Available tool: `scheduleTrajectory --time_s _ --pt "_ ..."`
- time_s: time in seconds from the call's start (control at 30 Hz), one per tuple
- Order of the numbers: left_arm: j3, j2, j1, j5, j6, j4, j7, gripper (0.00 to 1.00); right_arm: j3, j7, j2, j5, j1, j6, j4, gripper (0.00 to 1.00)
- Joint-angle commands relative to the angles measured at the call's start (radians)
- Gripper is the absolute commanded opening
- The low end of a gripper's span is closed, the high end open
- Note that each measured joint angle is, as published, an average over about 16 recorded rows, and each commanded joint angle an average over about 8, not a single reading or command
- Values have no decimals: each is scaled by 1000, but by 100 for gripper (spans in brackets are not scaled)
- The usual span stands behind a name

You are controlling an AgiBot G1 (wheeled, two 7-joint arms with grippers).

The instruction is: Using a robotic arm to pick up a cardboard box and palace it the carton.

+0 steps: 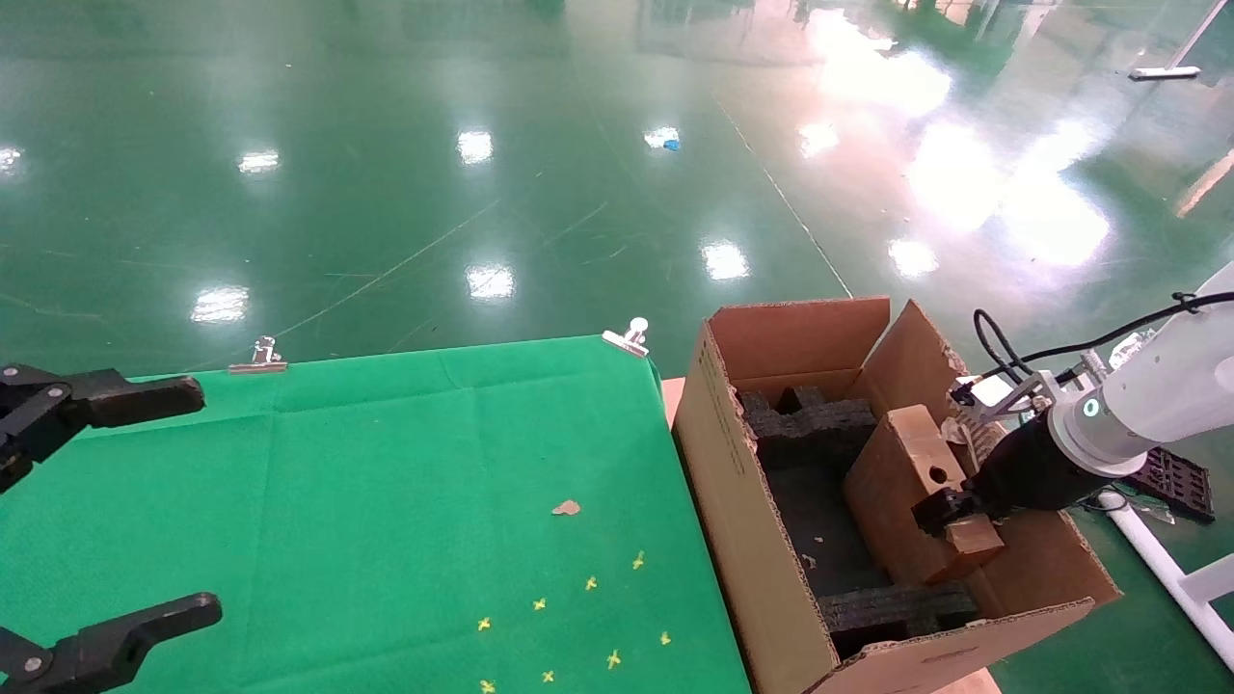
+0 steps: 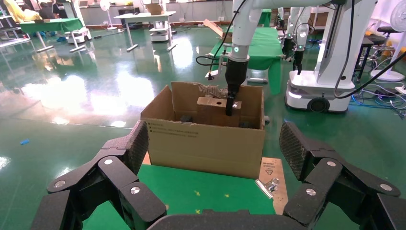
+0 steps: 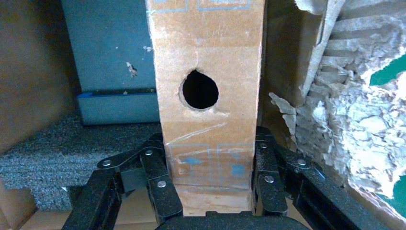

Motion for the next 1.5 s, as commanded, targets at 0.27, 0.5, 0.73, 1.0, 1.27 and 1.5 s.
scheduleTrajectory --time_s 0.27,0.5,0.73,1.0,1.27,1.5 --pt "1 0 0 0 0 0 0 100 -2 -8 -15 -2 6 -15 -33 100" --pt "1 0 0 -1 0 0 0 100 -2 -17 -22 -3 11 -22 -51 100" --pt "1 -1 0 -1 -1 0 1 100 6 -51 -22 4 49 -21 -52 100" --pt "2 -1 0 -1 -1 0 1 100 36 -141 11 25 254 -45 -3 100" --pt "2 -1 0 -2 -1 0 1 100 62 -201 63 32 457 -73 79 100" --pt "3 -1 -1 -2 -1 0 1 100 71 -194 96 38 507 -86 163 100"
